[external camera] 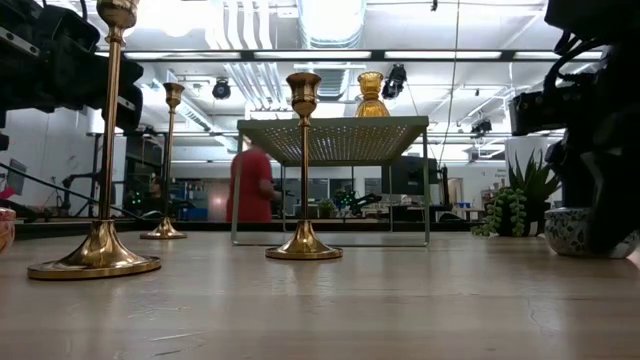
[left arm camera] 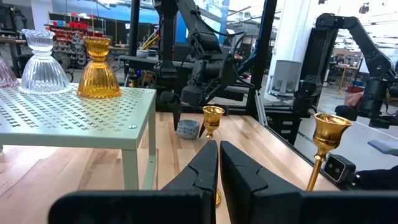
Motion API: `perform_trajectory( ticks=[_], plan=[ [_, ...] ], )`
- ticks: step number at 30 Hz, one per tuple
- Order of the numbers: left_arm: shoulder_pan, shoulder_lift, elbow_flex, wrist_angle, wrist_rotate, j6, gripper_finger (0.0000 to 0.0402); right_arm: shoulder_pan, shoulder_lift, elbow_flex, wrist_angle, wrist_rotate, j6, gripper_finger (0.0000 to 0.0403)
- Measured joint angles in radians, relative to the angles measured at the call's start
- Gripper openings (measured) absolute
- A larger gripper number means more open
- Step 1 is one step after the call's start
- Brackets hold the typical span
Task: Stock candles on shelf
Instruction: Put the white green scented candle on the shelf
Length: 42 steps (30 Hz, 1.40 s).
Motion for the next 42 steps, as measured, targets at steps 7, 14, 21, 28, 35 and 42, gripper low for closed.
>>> perform_trajectory(
  ticks=[7,14,21,28,35,42],
  plan=[
    [0.0,0.0,0.0,0.0,0.0,0.0,0.0021,0.0,-0.002,0.0,0.006,-0.016,0.002,0.0288],
    [0.0,0.0,0.0,0.0,0.0,0.0,0.0021,-0.006,-0.001,0.027,0.013,-0.087,0.004,0.0302],
    [0.0,0.0,0.0,0.0,0.0,0.0,0.0021,-0.055,-0.002,0.159,-0.108,-0.126,-0.06,0.0294],
    [0.0,0.0,0.0,0.0,0.0,0.0,0.0021,-0.109,-0.002,0.355,-0.25,-0.15,-0.156,0.0297],
    [0.0,0.0,0.0,0.0,0.0,0.0,0.0021,-0.167,-0.002,0.544,-0.363,-0.148,-0.226,0.0297],
    [0.0,0.0,0.0,0.0,0.0,0.0,0.0021,-0.223,-0.002,0.682,-0.385,-0.147,-0.295,0.0298]
  ],
)
